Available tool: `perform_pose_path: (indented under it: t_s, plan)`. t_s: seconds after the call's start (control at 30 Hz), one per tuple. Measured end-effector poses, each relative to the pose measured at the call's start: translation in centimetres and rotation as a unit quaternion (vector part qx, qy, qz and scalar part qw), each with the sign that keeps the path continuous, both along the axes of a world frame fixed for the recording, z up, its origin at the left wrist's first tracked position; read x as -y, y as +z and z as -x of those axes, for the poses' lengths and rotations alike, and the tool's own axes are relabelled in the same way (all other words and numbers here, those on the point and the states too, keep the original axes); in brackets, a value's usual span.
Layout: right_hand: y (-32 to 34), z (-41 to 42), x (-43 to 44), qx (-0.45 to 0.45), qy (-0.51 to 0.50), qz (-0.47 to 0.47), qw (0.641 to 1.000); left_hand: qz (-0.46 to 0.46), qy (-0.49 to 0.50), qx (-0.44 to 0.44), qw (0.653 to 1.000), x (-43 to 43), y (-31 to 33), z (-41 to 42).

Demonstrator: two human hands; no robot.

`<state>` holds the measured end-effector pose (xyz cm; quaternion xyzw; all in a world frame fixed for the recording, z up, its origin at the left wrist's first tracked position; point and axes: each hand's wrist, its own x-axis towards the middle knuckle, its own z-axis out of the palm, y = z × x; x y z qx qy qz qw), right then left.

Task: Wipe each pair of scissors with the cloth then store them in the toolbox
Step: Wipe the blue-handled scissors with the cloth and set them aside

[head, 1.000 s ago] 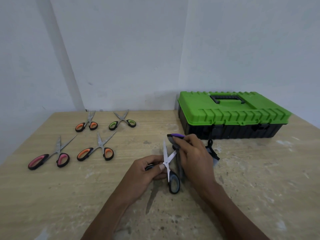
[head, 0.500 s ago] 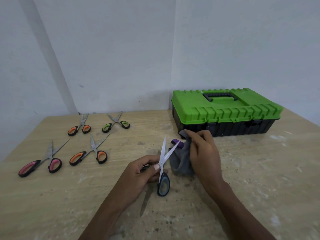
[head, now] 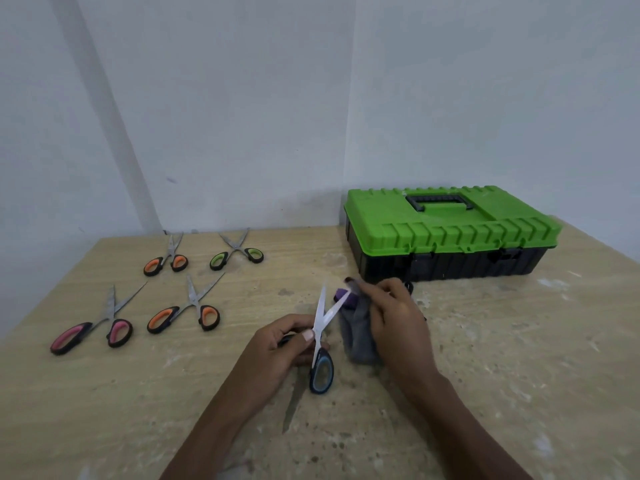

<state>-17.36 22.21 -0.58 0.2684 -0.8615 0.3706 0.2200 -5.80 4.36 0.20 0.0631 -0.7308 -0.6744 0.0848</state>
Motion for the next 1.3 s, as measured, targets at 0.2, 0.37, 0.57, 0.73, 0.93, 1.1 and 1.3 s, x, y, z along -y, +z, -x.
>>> perform_pose_path:
  t_s: [0.2,0.37,0.57,0.73,0.93,1.1,1.3]
  plan:
    - [0.0,-1.6,-0.4,0.005,0.045,-0.102,0.994,-0.019,0.037,-0.007,0.999,0.5,0.7,0.0]
    - [1.3,-5.2,0.4,-0.044,0.011,-0.065,0.997,-0.036,0.052,-0.019,0.998,0.1,1.1,-0.3]
    - [1.8,-10.5,1.8,0.156,0.148,0.015,0.976,-0.122,0.059,-0.043,0.99,-1.0,2.0,-1.7]
    - [1.9,-11.6,1.5,0.101,0.117,0.023,0.988,-0.188,0.062,-0.051,0.979,-1.9,2.6,-3.2]
    - [2.3,-13.0,2.1,0.098,0.093,0.048,0.99,-0.368,0.061,-0.039,0.927,-3.3,3.6,-4.4]
    - [2.5,-13.7,2.0,0.147,0.126,0.08,0.978,-0.351,0.057,-0.048,0.934,-3.6,4.8,-5.5]
    - [4.1,-14.9,1.5,0.38,0.172,0.334,0.845,-0.021,0.134,-0.063,0.989,-3.1,3.9,-6.2]
